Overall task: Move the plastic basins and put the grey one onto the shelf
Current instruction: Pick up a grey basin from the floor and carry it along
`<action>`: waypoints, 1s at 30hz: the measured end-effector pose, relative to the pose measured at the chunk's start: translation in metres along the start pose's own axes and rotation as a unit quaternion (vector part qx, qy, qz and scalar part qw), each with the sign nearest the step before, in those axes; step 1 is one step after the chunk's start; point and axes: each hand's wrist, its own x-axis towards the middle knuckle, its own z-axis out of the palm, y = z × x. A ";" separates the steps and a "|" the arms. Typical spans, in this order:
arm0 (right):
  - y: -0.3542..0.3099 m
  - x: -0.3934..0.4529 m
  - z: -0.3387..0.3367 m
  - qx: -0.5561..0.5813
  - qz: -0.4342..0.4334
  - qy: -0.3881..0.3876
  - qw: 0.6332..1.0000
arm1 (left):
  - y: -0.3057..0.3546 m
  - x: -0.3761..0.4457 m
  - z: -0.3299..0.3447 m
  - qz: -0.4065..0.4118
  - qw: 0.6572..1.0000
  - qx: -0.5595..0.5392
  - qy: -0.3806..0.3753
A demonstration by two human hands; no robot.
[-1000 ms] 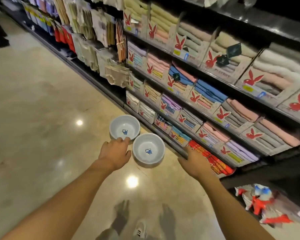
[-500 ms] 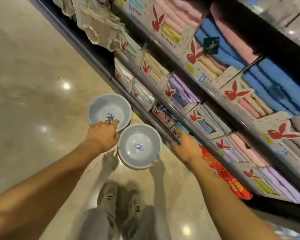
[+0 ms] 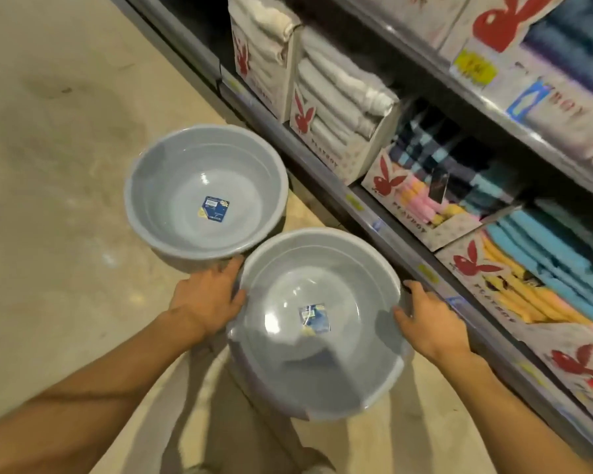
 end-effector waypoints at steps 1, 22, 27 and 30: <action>0.005 0.006 0.010 -0.001 -0.003 0.015 1.000 | -0.005 0.004 0.012 0.002 1.000 -0.005 0.011; -0.019 0.015 -0.061 0.042 -0.114 0.198 0.973 | -0.009 0.017 -0.068 0.068 0.991 -0.055 0.097; -0.073 0.037 -0.127 0.065 -0.150 0.231 0.959 | -0.026 0.023 -0.136 0.062 0.971 -0.091 0.214; -0.114 0.051 -0.144 0.086 -0.163 0.243 0.952 | -0.048 0.026 -0.160 -0.012 0.967 -0.089 0.237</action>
